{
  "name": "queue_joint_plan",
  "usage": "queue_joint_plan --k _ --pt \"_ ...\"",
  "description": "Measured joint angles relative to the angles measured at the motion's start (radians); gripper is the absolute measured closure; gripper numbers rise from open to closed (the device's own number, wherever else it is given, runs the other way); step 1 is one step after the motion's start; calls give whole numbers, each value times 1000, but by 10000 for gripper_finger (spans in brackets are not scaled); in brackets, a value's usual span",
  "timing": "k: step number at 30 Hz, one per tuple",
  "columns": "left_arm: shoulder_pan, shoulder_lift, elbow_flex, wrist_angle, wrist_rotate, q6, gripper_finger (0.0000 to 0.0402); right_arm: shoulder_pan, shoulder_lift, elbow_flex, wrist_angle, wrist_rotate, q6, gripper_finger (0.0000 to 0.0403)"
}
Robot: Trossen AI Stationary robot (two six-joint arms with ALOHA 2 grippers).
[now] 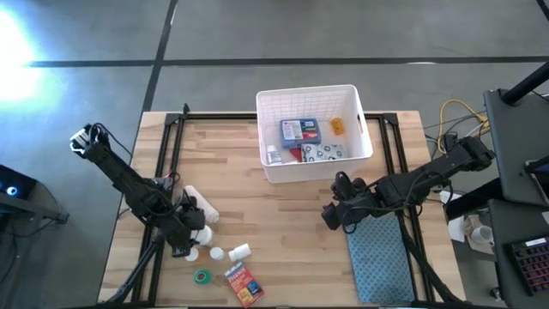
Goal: Pick & place medical supplies in basket/bin
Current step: Put the purple and white medicine bottle into the white bin
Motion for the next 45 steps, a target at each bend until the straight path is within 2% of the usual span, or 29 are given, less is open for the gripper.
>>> queue_joint_plan --k 11,18,22,27,37,45 --pt "11 -19 94 -195 -84 -23 152 -1 0 -13 2 -6 2 163" --pt "16 -20 171 -260 -128 -23 211 0 0 -13 5 7 1 163" --pt "16 -19 161 -286 -126 -49 222 0 0 -13 8 8 -1 163" --pt "16 -19 183 -364 -126 -50 202 0 0 -13 12 8 2 163" --pt "16 -14 282 -393 -79 -38 111 0 0 -13 20 11 -7 163" --pt "49 58 292 -384 -83 160 91 0 0 -13 37 18 -27 163"
